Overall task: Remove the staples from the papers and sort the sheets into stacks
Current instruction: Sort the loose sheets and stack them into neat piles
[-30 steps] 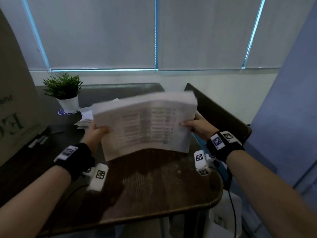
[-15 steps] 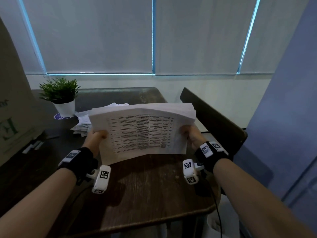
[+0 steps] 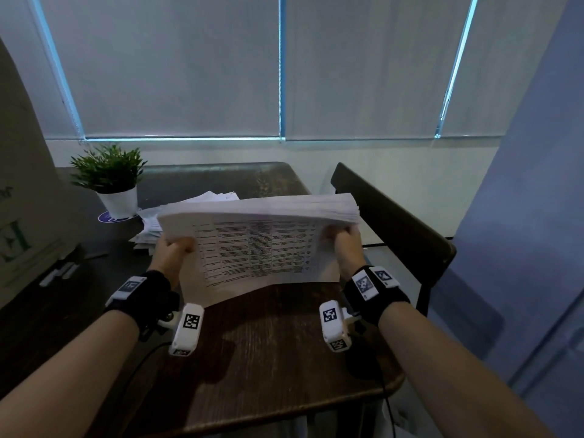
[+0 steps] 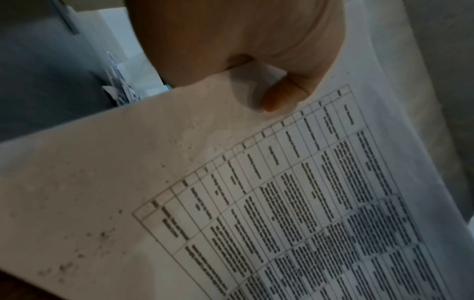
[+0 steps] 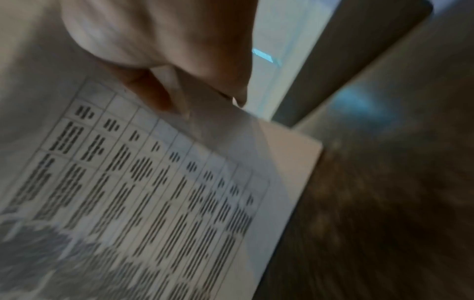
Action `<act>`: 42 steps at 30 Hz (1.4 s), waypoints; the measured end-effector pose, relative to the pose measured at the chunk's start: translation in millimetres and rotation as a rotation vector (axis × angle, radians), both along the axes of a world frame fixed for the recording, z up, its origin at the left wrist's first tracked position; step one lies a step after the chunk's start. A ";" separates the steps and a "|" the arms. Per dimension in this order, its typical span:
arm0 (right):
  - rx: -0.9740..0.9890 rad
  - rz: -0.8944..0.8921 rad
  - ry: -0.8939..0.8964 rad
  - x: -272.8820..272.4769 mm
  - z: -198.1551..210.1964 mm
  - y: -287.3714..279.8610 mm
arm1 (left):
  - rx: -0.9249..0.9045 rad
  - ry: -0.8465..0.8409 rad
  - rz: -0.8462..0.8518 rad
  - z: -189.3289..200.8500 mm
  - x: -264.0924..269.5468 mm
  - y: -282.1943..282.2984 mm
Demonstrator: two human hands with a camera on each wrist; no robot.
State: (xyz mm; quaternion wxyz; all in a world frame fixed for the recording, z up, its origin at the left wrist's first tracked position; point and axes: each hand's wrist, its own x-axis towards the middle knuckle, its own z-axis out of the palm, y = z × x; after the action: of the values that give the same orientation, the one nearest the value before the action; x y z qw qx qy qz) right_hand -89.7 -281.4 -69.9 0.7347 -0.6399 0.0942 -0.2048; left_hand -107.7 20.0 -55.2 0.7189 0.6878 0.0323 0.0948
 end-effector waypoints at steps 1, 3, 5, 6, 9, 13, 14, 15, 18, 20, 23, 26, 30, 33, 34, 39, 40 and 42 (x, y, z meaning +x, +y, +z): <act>0.001 -0.030 -0.001 2.8 -1.1 0.3 | -0.010 -0.002 -0.001 -0.6 -0.3 0.8; 0.059 -0.084 0.005 3.9 -0.4 2.0 | -0.027 0.006 -0.006 -2.1 -0.8 1.7; 0.041 -0.028 0.024 3.6 0.0 6.9 | -0.007 -0.002 -0.010 -0.3 -3.1 -0.4; 0.039 -0.029 0.026 4.7 0.5 10.4 | 0.004 -0.012 -0.013 0.9 -3.8 -1.5; 0.043 -0.062 0.031 6.1 7.3 14.8 | 0.012 -0.017 -0.014 1.0 -3.1 0.5; -0.063 0.086 0.048 7.6 16.7 3.2 | -0.008 0.010 0.002 -1.2 2.8 9.6; -0.056 0.149 0.058 6.4 17.9 -0.7 | -0.009 0.014 0.004 -0.3 4.0 10.1; -0.033 0.211 0.084 5.2 19.0 -2.3 | -0.003 0.017 0.004 -0.4 5.4 10.1; -0.050 0.224 0.114 21.2 12.0 -5.2 | 0.024 0.026 0.049 1.6 9.1 7.9; -0.062 0.186 0.039 33.9 9.9 -7.9 | 0.035 0.002 0.109 3.1 10.5 5.8; -0.037 0.163 0.037 21.5 27.3 -5.0 | 0.006 -0.066 0.163 10.0 9.5 -0.1; -0.074 0.168 0.088 11.8 16.6 -8.7 | 0.033 0.000 0.089 0.0 8.8 -1.2; -0.213 0.184 0.166 8.7 -12.0 -9.3 | 0.071 0.108 0.075 -17.1 14.2 -0.2; -0.276 0.142 0.177 12.6 -6.3 -11.5 | 0.067 0.081 0.112 -11.4 19.4 -1.8; -0.278 0.131 0.193 14.0 -3.6 -13.5 | 0.074 0.064 0.094 -9.0 21.5 -1.4; -0.445 0.180 0.418 21.2 -6.9 -19.5 | 0.249 0.136 0.055 -18.6 32.4 -0.7; -0.520 0.184 0.490 22.8 -10.6 -18.7 | 0.330 0.178 0.050 -24.1 34.9 -0.6; -0.651 0.201 0.565 19.9 -18.0 -16.8 | 0.532 0.283 0.026 -34.2 39.1 1.4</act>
State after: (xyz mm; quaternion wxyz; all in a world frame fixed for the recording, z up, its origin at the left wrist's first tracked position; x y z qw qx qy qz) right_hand -69.8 -298.2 -88.0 0.4566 -0.8747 0.1592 0.0315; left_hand -68.6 21.4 -89.4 0.5007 0.8579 0.1150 0.0124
